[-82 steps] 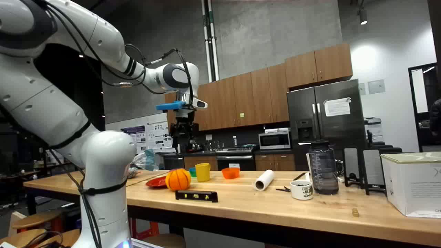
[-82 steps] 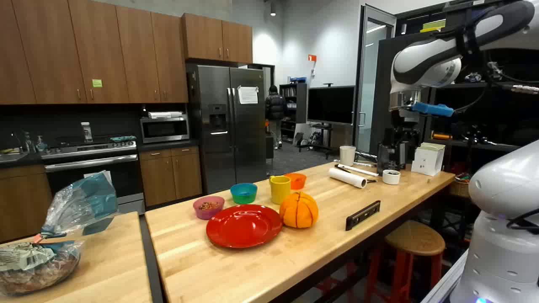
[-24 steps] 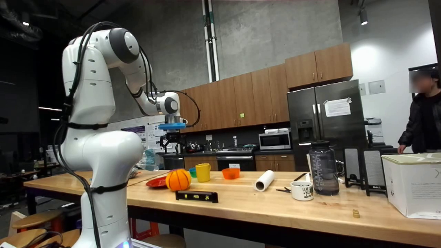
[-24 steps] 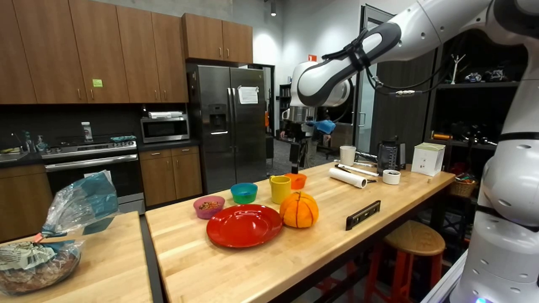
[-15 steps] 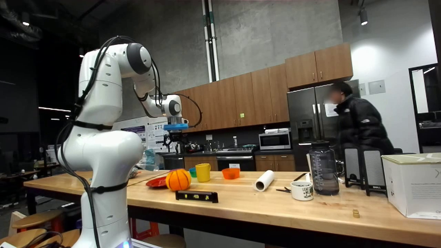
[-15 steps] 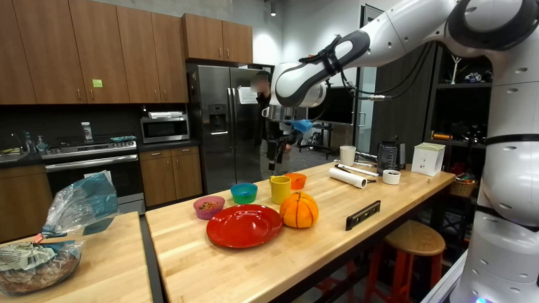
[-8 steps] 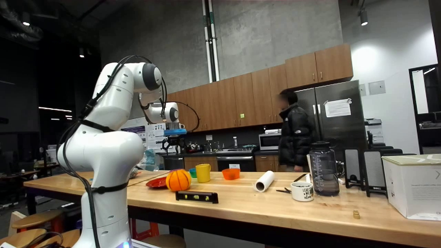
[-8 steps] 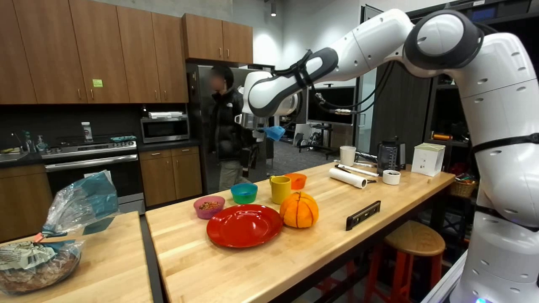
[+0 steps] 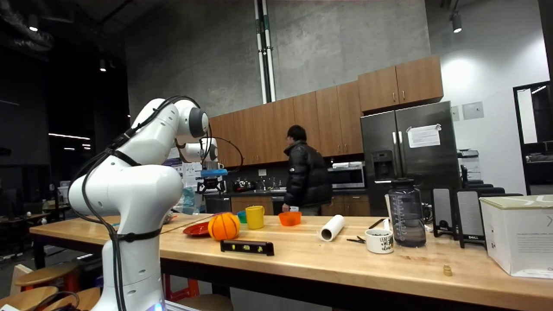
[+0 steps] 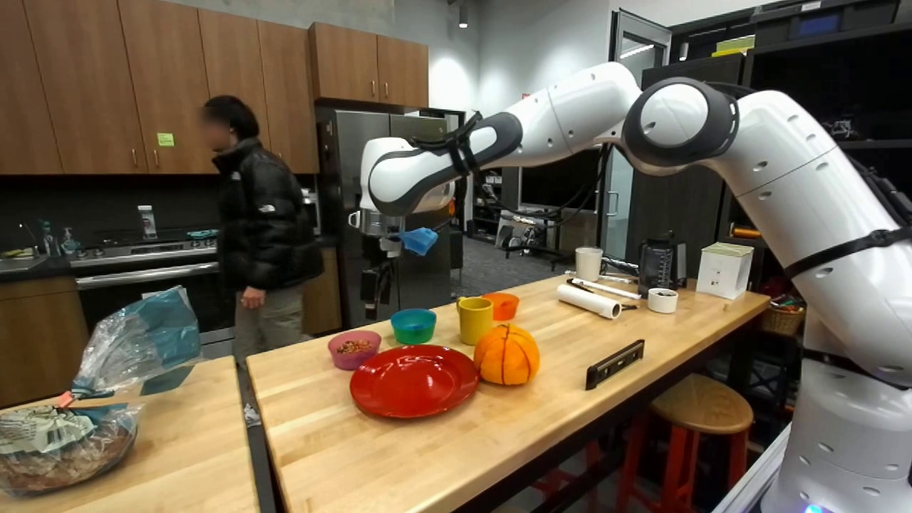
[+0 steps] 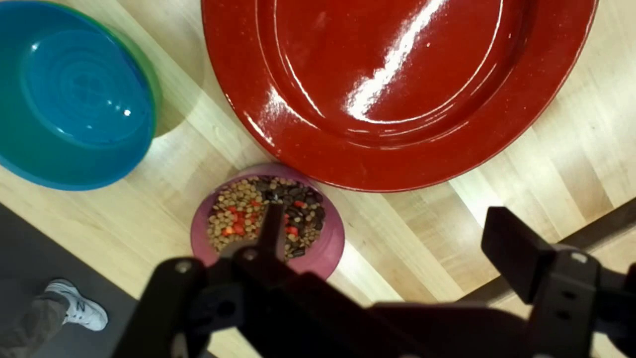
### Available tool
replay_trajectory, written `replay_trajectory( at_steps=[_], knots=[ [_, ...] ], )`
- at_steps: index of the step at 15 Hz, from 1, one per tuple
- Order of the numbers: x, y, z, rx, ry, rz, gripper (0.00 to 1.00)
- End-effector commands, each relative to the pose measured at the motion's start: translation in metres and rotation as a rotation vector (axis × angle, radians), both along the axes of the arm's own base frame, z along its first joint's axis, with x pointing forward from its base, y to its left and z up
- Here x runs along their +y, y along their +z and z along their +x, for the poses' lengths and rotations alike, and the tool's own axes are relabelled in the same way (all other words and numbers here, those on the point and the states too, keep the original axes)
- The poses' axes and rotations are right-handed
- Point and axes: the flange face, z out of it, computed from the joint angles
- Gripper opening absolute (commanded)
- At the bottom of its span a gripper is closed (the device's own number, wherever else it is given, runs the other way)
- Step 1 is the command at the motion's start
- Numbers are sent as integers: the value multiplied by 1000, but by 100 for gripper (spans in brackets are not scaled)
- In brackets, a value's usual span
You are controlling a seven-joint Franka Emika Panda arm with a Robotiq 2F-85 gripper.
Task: Pour the contents from the purple bowl into the green bowl.
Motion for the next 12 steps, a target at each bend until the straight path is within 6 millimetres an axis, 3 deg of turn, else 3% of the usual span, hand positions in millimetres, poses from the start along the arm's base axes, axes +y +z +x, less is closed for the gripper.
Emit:
replay_trajectory(
  at_steps=[1, 12],
  knots=[
    [25, -11, 17, 21, 21, -28, 100],
    [78, -49, 22, 64, 71, -24, 100]
  ],
)
